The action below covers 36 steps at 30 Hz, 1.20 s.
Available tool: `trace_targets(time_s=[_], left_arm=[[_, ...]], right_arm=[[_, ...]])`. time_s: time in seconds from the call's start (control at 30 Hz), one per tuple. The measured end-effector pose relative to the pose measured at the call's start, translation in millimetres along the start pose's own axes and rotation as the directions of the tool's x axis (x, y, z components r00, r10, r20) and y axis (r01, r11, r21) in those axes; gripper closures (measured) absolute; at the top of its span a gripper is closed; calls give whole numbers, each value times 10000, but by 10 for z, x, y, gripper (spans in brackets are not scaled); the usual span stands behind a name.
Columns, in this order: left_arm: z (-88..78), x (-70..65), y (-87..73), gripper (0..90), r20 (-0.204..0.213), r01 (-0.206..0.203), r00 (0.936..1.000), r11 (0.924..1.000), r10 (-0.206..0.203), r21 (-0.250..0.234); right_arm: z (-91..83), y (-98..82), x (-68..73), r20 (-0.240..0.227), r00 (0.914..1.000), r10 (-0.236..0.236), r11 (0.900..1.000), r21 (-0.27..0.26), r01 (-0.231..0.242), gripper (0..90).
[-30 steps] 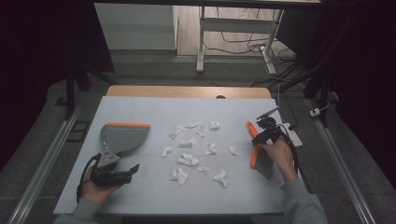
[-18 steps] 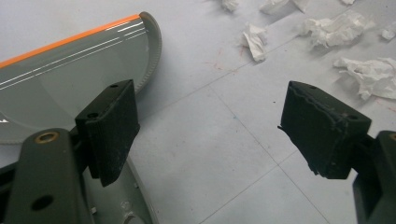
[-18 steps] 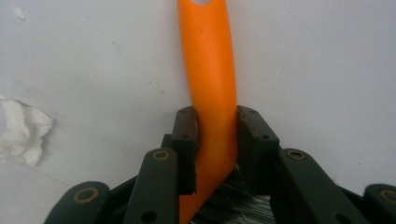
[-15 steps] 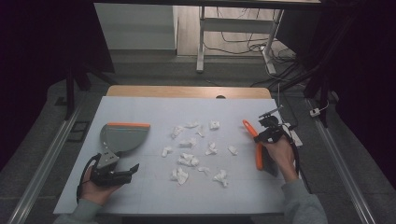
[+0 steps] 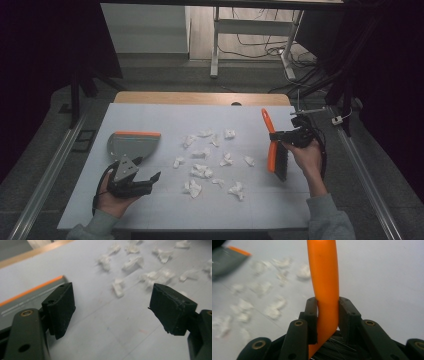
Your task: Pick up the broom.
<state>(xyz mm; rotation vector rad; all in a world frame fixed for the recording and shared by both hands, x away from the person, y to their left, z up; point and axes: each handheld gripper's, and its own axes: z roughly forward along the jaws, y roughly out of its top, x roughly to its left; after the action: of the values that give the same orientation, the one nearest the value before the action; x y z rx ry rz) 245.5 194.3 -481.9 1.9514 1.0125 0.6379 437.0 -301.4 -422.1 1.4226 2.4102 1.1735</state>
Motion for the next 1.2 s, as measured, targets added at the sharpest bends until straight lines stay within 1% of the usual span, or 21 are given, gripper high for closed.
trace_targets(time_s=[0.03, 0.07, 0.1, 0.13, 0.23, 0.4, 0.47, 0.5, 0.6, 0.63, 0.7, 0.8, 0.87, 0.93, 0.97, 1.0, 1.03, 1.07, 1.1, 1.13, 1.2], left_arm=[[24, -24, 32, 216, 77, -35, 10000, 10000, 35, -25], [53, -49, 66, 216, 194, -83, 9998, 10000, 83, -5], [87, -76, 101, 215, 311, -122, 9994, 9999, 121, 27], [122, -103, 136, 215, 422, -188, 9989, 9998, 185, 65], [216, -195, 257, 217, 771, -254, 9967, 9997, 250, 41], [369, -360, 486, 223, 1186, -517, 9916, 9987, 512, 10], [440, -410, 563, 222, 1445, -585, 9879, 9983, 569, 72], [473, -435, 596, 222, 1577, -592, 9858, 9982, 573, 71], [560, -515, 674, 227, 1792, -654, 9818, 9979, 636, 42], [582, -543, 695, 227, 1913, -622, 9796, 9981, 612, -11], [621, -599, 738, 227, 2130, -613, 9751, 9981, 615, -78], [684, -672, 798, 227, 2317, -630, 9707, 9979, 642, -125], [736, -709, 830, 227, 2510, -551, 9664, 9984, 563, -116], [796, -746, 848, 227, 2703, -438, 9617, 9990, 446, -91], [827, -764, 849, 228, 2847, -311, 9581, 9995, 326, -97], [856, -785, 842, 239, 3049, -110, 9523, 9999, 138, -109], [884, -809, 831, 239, 3216, 23, 9469, 9999, 10, -99], [906, -836, 820, 239, 3253, 8, 9456, 10000, 19, -81], [925, -865, 810, 240, 3207, -76, 9472, 10000, 91, -58], [940, -885, 800, 240, 3171, -177, 9482, 9998, 184, -51], [969, -908, 786, 242, 3127, -181, 9497, 9998, 192, -66]], right_arm=[[-19, 31, 70, -201, 9998, 53, 9996, -286, -59, 706], [-19, 31, 70, -201, 9998, 53, 9996, -286, -59, 706], [6, 61, 148, -440, 9990, 110, 9992, -372, -127, 706], [6, 61, 148, -440, 9990, 110, 9992, -372, -127, 706], [76, 100, 286, -797, 9968, 105, 9981, -602, -153, 706], [202, 166, 527, -937, 9955, -100, 9965, -831, 22, 706], [257, 182, 601, -942, 9953, -236, 9964, -829, 158, 706], [311, 188, 658, -1025, 9944, -243, 9961, -867, 154, 706], [355, 191, 703, -1168, 9928, -258, 9952, -970, 145, 706], [387, 200, 748, -1257, 9918, -230, 9949, -1000, 104, 706], [404, 207, 767, -1334, 9909, -169, 9956, -939, 44, 706], [454, 211, 844, -1505, 9884, -222, 9945, -1044, 64, 706], [502, 214, 934, -1628, 9862, -315, 9929, -1186, 121, 706], [513, 215, 963, -1668, 9854, -351, 9918, -1268, 139, 706], [523, 216, 993, -1728, 9842, -392, 9906, -1359, 156, 706], [538, 216, 1047, -1903, 9810, -364, 9879, -1551, 66, 706], [538, 216, 1047, -1903, 9810, -364, 9879, -1551, 66, 706], [545, 214, 1075, -1996, 9793, -345, 9861, -1662, 8, 706], [560, 209, 1127, -2127, 9766, -331, 9837, -1798, -58, 706], [560, 209, 1127, -2127, 9766, -331, 9837, -1798, -58, 706], [590, 201, 1176, -2252, 9737, -334, 9820, -1887, -100, 706]])
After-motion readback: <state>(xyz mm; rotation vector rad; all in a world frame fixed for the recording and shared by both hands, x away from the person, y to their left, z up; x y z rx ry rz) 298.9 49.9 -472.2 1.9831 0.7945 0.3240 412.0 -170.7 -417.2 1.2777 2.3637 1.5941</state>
